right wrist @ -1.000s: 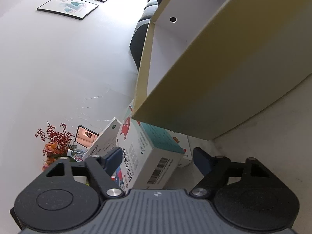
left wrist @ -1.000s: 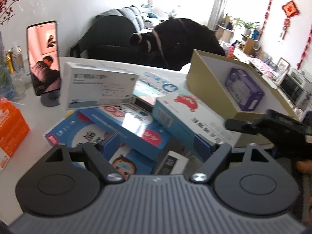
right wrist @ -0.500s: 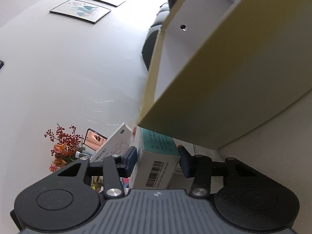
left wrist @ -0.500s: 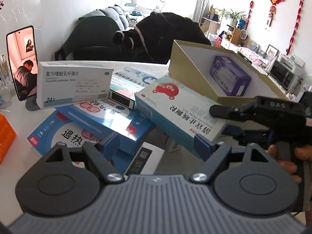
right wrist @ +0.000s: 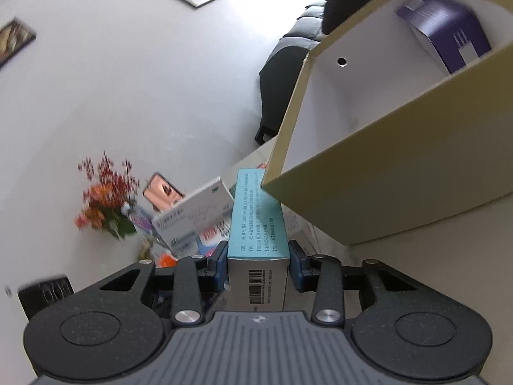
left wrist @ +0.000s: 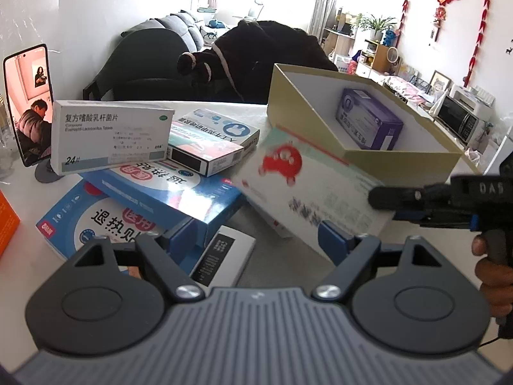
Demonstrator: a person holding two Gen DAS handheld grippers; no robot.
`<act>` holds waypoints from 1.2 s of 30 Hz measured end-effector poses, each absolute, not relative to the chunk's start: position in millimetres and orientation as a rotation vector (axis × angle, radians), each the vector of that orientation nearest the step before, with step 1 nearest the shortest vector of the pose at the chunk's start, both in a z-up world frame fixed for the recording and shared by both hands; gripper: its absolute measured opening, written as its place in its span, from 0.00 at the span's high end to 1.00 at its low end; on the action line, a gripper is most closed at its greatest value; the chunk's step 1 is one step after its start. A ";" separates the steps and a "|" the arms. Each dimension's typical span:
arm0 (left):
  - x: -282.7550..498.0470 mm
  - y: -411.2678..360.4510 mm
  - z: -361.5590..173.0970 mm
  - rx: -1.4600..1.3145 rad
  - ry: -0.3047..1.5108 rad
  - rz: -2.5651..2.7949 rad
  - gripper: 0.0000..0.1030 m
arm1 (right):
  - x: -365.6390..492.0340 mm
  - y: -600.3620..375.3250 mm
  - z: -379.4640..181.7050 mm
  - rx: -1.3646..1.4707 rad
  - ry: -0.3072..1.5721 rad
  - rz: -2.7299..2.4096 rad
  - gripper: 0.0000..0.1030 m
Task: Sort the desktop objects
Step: 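Carry the white box with red car print over the tan box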
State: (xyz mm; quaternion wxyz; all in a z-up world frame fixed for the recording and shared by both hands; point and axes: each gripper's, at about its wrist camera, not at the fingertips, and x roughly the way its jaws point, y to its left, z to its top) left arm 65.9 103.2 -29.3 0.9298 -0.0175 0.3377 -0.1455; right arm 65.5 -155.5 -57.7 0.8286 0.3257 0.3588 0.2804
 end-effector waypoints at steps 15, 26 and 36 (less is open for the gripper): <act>54.2 99.2 -29.2 -0.002 0.683 -0.312 0.19 | 37.2 -138.7 -30.5 0.241 0.831 0.654 0.61; 45.1 105.7 -27.6 -0.005 0.663 -0.283 0.19 | 31.8 -117.2 -34.7 0.002 0.974 0.625 0.57; 40.8 111.9 -27.4 -0.017 0.659 -0.267 0.19 | 45.0 -82.8 -32.1 -0.153 0.999 0.608 0.52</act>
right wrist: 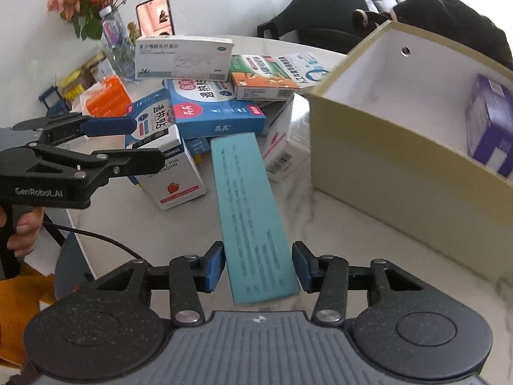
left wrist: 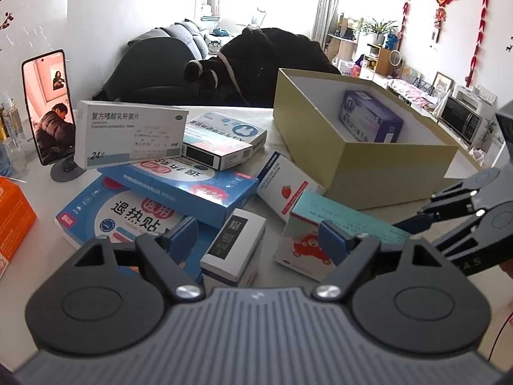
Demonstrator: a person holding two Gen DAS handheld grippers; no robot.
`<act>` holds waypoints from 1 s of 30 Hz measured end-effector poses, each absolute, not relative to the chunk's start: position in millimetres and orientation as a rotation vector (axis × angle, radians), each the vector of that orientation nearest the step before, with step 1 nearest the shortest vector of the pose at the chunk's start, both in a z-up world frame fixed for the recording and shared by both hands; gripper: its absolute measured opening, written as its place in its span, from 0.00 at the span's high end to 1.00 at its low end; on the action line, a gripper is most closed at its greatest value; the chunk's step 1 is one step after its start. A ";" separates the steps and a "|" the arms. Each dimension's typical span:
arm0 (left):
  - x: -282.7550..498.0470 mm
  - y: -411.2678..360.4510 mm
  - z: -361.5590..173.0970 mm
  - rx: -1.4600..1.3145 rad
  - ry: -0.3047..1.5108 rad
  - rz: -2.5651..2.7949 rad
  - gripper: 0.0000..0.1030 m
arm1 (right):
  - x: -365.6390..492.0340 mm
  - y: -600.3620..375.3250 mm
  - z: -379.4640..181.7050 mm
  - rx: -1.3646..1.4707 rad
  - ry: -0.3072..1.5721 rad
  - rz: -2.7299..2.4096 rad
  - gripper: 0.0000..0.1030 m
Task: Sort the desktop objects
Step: 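Carry the white box with red car print over the tan box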
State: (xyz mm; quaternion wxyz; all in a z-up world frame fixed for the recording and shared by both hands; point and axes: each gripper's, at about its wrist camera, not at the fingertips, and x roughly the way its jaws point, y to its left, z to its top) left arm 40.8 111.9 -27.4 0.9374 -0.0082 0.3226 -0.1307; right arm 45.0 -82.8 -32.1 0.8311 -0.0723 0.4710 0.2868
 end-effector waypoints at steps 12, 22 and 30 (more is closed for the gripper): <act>35.7 122.8 -32.0 -0.020 0.666 -0.243 0.19 | 61.1 -44.9 -31.3 -0.324 1.009 0.617 0.54; 34.5 128.0 -35.2 -0.035 0.673 -0.237 0.19 | 67.5 -32.8 -34.4 -0.366 1.037 0.638 0.60; 35.5 129.4 -34.5 -0.038 0.668 -0.241 0.19 | 65.0 -30.5 -31.6 -0.406 1.018 0.621 0.60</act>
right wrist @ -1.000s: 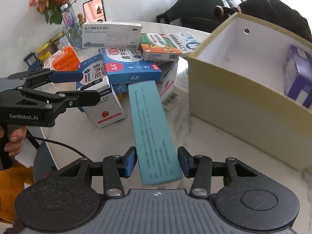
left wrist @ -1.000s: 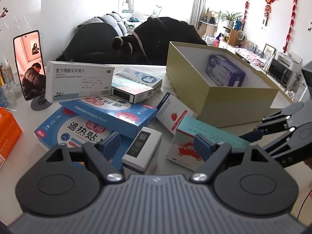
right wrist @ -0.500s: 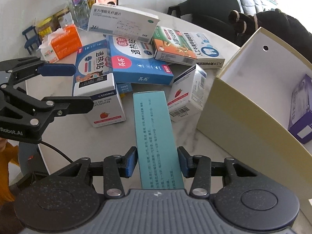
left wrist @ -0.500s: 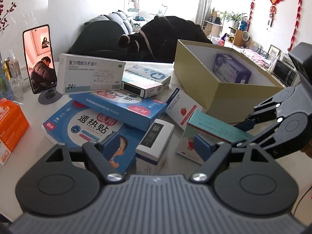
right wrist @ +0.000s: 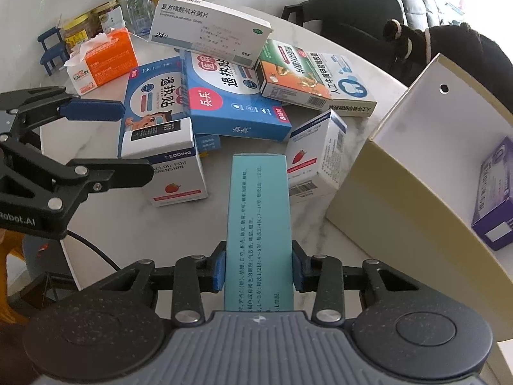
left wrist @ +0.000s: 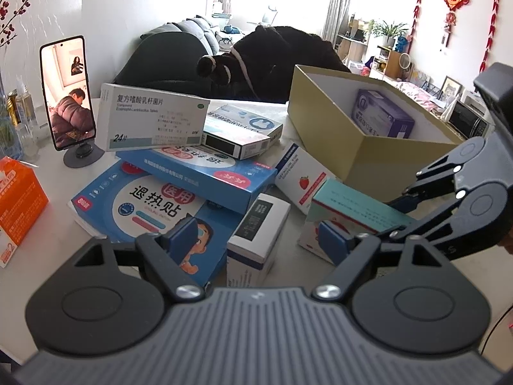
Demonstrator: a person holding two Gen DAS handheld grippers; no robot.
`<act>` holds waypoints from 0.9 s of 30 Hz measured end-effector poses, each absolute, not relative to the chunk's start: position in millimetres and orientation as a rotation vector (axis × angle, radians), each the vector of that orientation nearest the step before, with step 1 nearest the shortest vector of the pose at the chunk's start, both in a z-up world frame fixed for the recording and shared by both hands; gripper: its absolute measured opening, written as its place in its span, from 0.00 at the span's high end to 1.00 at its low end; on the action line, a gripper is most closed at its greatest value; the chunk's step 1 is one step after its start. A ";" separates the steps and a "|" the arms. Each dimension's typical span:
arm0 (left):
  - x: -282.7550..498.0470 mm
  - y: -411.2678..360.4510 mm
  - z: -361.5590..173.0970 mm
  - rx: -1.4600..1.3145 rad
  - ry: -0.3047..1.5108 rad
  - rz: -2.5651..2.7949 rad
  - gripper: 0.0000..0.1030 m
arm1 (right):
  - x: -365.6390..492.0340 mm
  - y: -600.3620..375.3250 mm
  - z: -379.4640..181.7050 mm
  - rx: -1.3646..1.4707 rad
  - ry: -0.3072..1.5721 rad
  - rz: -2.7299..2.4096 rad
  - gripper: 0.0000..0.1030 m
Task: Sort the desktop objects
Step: 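Carry the white box with red car print over the tan box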
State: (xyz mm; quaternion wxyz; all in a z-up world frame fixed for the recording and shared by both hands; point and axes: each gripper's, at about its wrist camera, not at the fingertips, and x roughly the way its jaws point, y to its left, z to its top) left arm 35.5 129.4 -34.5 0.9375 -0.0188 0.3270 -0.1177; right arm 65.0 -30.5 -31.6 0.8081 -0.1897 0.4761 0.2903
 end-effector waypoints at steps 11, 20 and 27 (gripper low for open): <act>39.6 119.4 -26.5 -0.027 0.649 -0.270 0.19 | 63.9 -47.4 0.9 -0.314 0.991 0.636 0.60; 42.0 108.4 -20.3 -0.020 0.633 -0.299 0.19 | 71.0 -69.8 45.4 -0.190 0.953 0.638 0.60; 47.5 103.3 -16.4 -0.020 0.624 -0.314 0.19 | 89.7 -93.6 71.2 -0.068 0.917 0.605 0.60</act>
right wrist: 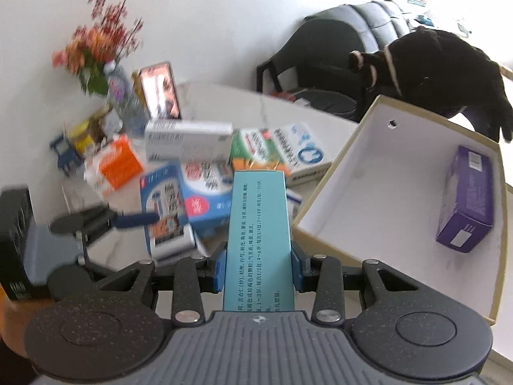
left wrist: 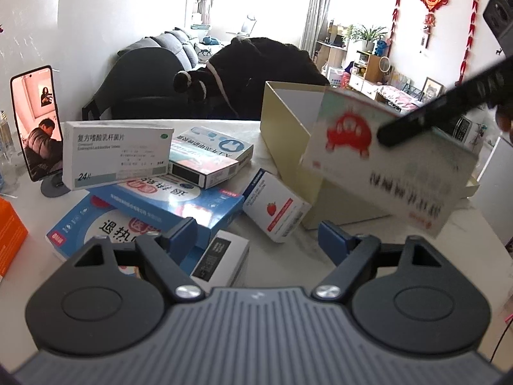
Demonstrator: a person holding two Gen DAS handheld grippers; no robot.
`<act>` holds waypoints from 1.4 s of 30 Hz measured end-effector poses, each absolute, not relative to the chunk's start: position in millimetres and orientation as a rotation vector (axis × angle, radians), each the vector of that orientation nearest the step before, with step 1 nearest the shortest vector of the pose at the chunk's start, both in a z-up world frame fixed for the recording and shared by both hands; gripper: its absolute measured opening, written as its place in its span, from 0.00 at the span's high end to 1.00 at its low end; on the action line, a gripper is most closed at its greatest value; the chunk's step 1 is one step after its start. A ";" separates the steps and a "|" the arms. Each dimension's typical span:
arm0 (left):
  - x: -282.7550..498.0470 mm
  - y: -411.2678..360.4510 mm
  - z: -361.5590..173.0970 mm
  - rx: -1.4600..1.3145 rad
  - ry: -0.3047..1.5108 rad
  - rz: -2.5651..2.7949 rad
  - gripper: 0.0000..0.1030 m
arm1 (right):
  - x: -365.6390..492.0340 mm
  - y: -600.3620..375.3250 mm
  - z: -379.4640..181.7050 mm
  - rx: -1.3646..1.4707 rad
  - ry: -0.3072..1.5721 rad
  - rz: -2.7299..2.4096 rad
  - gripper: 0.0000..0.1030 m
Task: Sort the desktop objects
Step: 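Carry the white box with red car print over the tan box, then lower the box into the tan box beside the purple box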
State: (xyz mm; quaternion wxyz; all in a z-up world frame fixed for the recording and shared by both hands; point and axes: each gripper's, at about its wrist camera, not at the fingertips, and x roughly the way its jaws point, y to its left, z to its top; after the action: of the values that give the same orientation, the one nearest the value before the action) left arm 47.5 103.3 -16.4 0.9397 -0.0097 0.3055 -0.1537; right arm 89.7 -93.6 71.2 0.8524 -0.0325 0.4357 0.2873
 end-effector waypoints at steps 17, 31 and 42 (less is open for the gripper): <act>56.1 98.8 -13.6 -0.028 0.625 -0.305 0.19 | 173.4 -144.8 81.4 0.033 0.838 0.314 0.60; 73.1 83.5 -24.6 -0.017 0.669 -0.303 0.19 | 255.6 -160.7 6.2 -0.031 0.937 0.134 0.60; 78.4 80.2 -29.3 -0.002 0.694 -0.284 0.19 | 296.5 -139.5 -31.5 -0.128 0.984 0.110 0.60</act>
State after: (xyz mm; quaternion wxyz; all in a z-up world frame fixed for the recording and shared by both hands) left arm 78.4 80.2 -29.3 0.9305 -0.0010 0.3390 -0.1387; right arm 296.5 -139.5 -31.5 0.8779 -0.0615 0.4720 0.0528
